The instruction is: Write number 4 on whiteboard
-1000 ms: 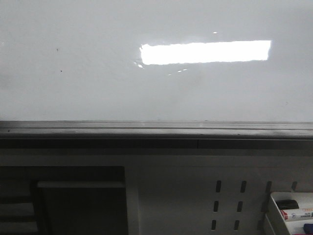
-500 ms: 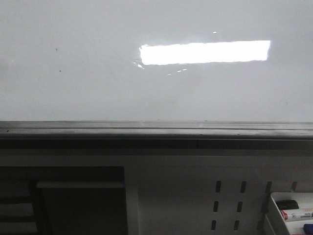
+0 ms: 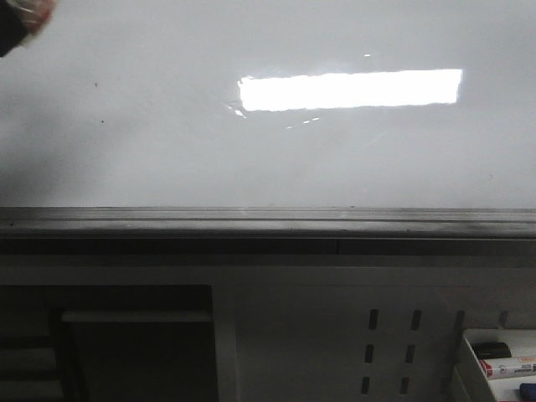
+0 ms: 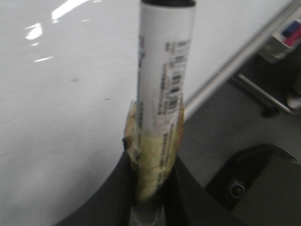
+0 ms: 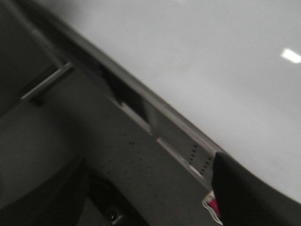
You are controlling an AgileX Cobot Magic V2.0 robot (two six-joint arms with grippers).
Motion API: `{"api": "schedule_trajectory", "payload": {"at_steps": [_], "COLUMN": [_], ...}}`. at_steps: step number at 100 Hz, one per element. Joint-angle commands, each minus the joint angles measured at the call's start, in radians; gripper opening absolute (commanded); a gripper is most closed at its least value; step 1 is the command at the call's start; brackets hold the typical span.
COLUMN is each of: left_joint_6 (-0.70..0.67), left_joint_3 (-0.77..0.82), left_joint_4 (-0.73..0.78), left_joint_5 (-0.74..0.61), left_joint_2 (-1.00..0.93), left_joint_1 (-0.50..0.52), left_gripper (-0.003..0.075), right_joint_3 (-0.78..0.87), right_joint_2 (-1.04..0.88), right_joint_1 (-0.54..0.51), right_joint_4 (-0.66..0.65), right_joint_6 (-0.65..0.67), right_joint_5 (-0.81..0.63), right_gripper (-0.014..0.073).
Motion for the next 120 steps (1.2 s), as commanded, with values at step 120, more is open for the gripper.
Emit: {"api": "schedule_trajectory", "payload": {"at_steps": [120], "left_joint_6": [0.229], "left_joint_3": [-0.224], "left_joint_4": [0.008], "left_joint_5": [0.087], "left_joint_2": [0.232], "left_joint_1": [-0.392], "left_gripper": [-0.002], "right_joint_3": [-0.142], "right_joint_2": [0.414], "right_joint_1": [0.536], "right_joint_4": [0.057], "right_joint_6": [-0.352], "right_joint_5": [-0.307], "right_gripper": [0.019]}}
